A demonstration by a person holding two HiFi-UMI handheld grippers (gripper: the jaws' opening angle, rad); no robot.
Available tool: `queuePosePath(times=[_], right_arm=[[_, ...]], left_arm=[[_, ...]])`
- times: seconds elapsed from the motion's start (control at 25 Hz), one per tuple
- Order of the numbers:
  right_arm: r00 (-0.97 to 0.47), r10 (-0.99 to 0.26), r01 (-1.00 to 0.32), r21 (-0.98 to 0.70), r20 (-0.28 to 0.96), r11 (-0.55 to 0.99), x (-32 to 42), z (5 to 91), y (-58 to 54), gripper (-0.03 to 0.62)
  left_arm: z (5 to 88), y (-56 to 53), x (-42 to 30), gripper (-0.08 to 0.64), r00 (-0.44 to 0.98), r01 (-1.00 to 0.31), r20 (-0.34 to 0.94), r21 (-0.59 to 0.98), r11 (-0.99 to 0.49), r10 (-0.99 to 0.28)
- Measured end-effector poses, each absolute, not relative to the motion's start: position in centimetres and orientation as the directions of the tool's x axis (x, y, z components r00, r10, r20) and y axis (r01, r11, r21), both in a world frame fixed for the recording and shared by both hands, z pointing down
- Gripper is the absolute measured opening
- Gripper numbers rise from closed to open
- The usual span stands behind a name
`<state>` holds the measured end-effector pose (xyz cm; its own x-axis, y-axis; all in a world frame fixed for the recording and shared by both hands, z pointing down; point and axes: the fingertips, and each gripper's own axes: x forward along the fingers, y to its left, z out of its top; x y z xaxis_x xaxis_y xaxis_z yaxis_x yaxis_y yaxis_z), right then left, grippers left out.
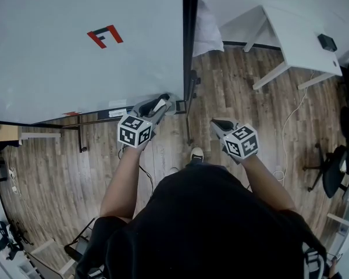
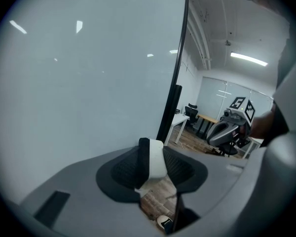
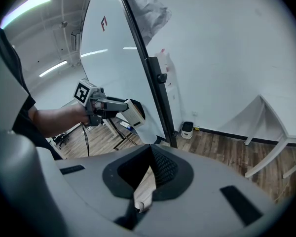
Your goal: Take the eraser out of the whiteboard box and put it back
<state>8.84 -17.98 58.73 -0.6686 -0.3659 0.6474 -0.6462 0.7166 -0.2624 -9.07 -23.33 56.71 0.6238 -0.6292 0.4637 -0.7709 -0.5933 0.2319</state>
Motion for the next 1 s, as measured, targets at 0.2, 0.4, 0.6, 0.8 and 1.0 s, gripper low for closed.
queuePosePath(times=[0.2,0.4,0.6,0.8,1.0], right_arm=[[-0.669,-0.355,-0.643,-0.271,0.653,0.716,9.4,59.3,-18.5,-0.003],[-0.669,-0.342,-0.638,-0.274,0.660,0.719,9.7,59.8,-18.8,-0.003],[-0.669,-0.329,-0.632,-0.277,0.666,0.724,9.9,60.1,-19.0,-0.003],[-0.668,-0.317,-0.628,-0.281,0.674,0.725,10.3,60.5,-19.0,-0.003],[-0.663,-0.310,-0.631,-0.285,0.681,0.722,10.9,61.0,-18.9,-0.003]], left_arm=[[57.9,-23.9,-8.8,0.155,0.613,-0.780,0.477,0.235,-0.580,-0.630],[58.9,-24.1,-8.7,0.155,0.603,-0.786,0.489,0.235,-0.571,-0.630],[60.0,-24.3,-8.5,0.155,0.597,-0.790,0.502,0.235,-0.566,-0.625],[61.7,-24.6,-8.0,0.155,0.591,-0.792,0.525,0.234,-0.564,-0.613],[63.4,-24.8,-7.7,0.155,0.583,-0.796,0.548,0.239,-0.555,-0.600]])
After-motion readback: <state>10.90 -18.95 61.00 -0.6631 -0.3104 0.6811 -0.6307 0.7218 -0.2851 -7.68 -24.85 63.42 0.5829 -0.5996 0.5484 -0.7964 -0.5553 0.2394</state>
